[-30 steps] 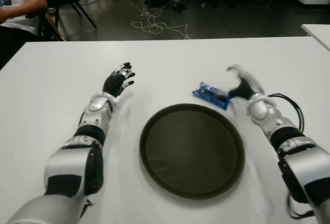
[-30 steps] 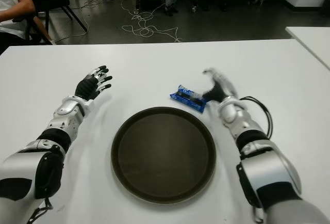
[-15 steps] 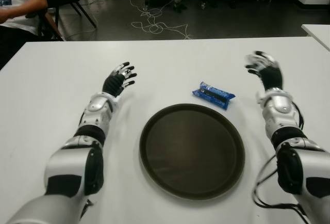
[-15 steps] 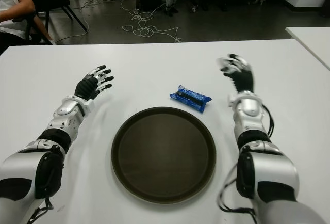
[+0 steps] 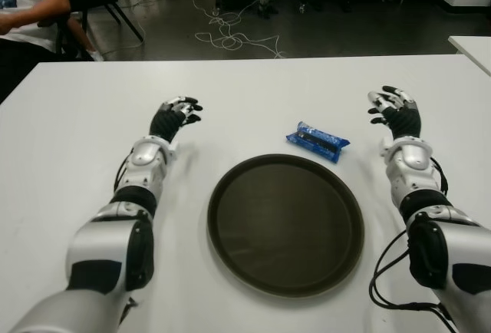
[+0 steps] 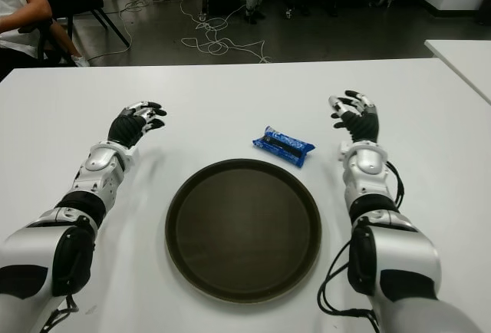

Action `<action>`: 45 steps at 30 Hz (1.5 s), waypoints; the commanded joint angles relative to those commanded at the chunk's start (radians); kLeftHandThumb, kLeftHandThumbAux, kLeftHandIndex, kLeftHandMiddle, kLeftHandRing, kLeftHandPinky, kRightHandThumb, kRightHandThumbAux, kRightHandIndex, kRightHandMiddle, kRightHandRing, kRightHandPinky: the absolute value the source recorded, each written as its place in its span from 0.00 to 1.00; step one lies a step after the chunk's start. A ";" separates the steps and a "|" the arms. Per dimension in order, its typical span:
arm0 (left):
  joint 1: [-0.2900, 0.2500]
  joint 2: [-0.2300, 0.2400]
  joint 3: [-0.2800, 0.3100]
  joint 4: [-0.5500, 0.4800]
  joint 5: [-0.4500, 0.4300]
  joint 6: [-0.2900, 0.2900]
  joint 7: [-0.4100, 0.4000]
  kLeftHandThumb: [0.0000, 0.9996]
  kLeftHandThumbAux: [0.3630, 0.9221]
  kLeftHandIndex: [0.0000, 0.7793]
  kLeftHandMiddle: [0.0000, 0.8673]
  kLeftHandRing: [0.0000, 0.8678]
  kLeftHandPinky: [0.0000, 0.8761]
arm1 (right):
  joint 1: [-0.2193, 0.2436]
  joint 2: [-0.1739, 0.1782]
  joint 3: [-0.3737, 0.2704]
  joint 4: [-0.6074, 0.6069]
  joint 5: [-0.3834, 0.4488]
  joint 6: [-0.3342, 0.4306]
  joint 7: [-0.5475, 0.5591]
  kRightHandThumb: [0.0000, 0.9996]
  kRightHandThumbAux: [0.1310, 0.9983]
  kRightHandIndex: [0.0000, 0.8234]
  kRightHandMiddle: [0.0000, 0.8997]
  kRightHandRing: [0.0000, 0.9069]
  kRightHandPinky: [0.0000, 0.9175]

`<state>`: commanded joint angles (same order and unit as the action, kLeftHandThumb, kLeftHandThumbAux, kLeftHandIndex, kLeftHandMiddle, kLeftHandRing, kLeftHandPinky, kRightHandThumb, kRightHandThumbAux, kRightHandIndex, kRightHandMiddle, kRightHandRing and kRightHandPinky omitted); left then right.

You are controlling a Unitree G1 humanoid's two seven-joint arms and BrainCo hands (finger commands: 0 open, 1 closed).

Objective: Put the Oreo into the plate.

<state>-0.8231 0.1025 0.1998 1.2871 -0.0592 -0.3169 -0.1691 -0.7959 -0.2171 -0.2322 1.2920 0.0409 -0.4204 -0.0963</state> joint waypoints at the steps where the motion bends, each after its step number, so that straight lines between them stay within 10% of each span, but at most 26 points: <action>1: 0.000 0.000 -0.001 -0.001 0.001 -0.001 -0.001 0.82 0.54 0.54 0.56 0.67 0.69 | 0.002 -0.001 0.004 0.000 -0.006 -0.006 -0.002 0.66 0.67 0.53 0.75 0.75 0.77; 17: 0.002 0.004 0.007 -0.003 -0.009 -0.011 -0.049 0.85 0.53 0.54 0.65 0.90 0.91 | -0.005 0.002 0.009 0.002 -0.018 0.020 -0.018 0.71 0.67 0.53 0.89 0.88 0.86; 45: 0.009 -0.013 0.089 -0.009 -0.081 -0.063 -0.067 0.85 0.54 0.54 0.67 0.88 0.89 | -0.008 -0.004 -0.078 -0.019 0.084 0.033 0.150 0.70 0.68 0.53 0.82 0.82 0.83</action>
<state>-0.8146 0.0893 0.2890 1.2781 -0.1402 -0.3800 -0.2357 -0.8043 -0.2212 -0.3100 1.2727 0.1249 -0.3878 0.0537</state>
